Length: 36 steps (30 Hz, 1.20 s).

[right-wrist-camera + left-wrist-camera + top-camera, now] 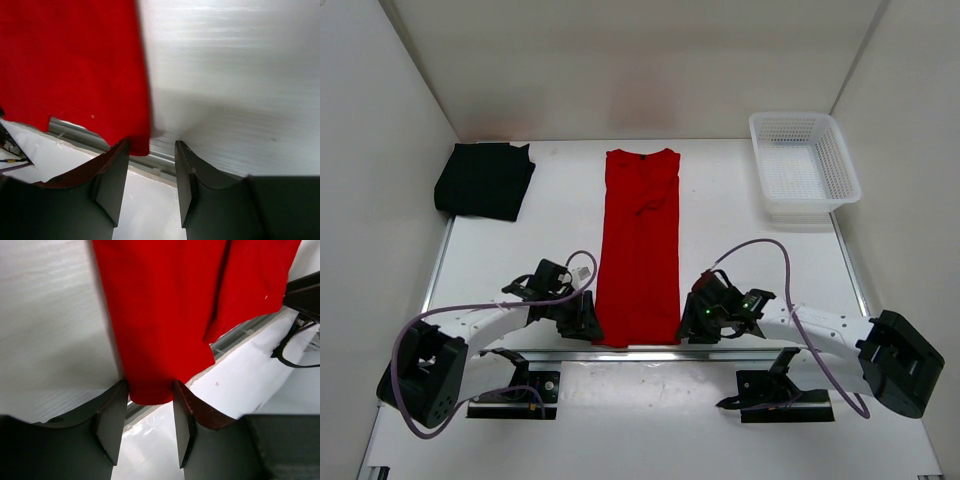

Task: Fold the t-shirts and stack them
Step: Grab the bottom of the folded rectangular tshirt with both arms, then fold the folded rectangular tshirt in 1/3 of the way

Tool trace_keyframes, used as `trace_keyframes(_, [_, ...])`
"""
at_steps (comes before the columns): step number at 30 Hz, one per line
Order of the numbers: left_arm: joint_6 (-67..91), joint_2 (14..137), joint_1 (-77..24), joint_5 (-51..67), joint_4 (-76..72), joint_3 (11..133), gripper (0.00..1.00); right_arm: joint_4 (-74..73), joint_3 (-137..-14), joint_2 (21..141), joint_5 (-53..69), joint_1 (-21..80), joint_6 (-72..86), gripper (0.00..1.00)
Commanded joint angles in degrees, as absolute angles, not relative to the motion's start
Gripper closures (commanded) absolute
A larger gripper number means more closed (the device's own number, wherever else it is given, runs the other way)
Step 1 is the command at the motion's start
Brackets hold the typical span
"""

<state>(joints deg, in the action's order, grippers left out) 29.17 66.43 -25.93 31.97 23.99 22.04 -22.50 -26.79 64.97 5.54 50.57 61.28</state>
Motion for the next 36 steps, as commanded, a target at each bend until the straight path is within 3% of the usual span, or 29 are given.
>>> trace_keyframes(1, [28.74,67.59,-26.01,29.44,24.96,19.07,0.49,-17.76,-26.81,66.0,6.94,50.98,61.43,0.61])
trace_keyframes(5, [29.27,67.76,-25.67,30.32,24.35,18.1,0.51,-16.26,-25.05,65.4,7.3,51.24,63.1,0.63])
trace_keyframes(7, [29.27,67.94,-25.84,30.32,23.91,18.02,0.58,-15.99,-25.05,66.27,8.17,50.72,62.67,0.67])
trace_keyframes(9, [29.62,68.03,-25.31,30.67,23.99,17.93,0.63,-15.99,-25.92,66.7,8.61,50.36,62.05,0.8])
trace_keyframes(12, [30.06,67.94,-24.88,30.59,23.91,18.1,0.8,-15.21,-26.19,67.15,9.49,50.01,61.26,1.0])
trace_keyframes(14, [30.32,68.02,-24.44,30.93,23.47,18.54,0.83,-15.03,-26.02,66.8,9.32,49.48,61.26,1.0])
trace_keyframes(16, [30.59,68.03,-24.34,31.81,23.73,19.68,0.97,-15.73,-26.98,65.75,8.97,48.61,60.82,1.0])
trace_keyframes(19, [29.71,68.38,-24.78,32.25,25.66,24.76,1.0,-17.83,-29.61,64.25,9.05,46.85,58.98,1.0])
trace_keyframes(29, [26.98,73.91,-22.95,35.59,33.22,44.11,1.0,-24.96,-47.18,68.72,10.89,38.59,46.6,1.0])
trace_keyframes(36, [26.72,87.6,-17.32,35.43,33.66,63.43,1.0,-25.57,-61.41,79.78,13.8,28.84,36.22,1.0])
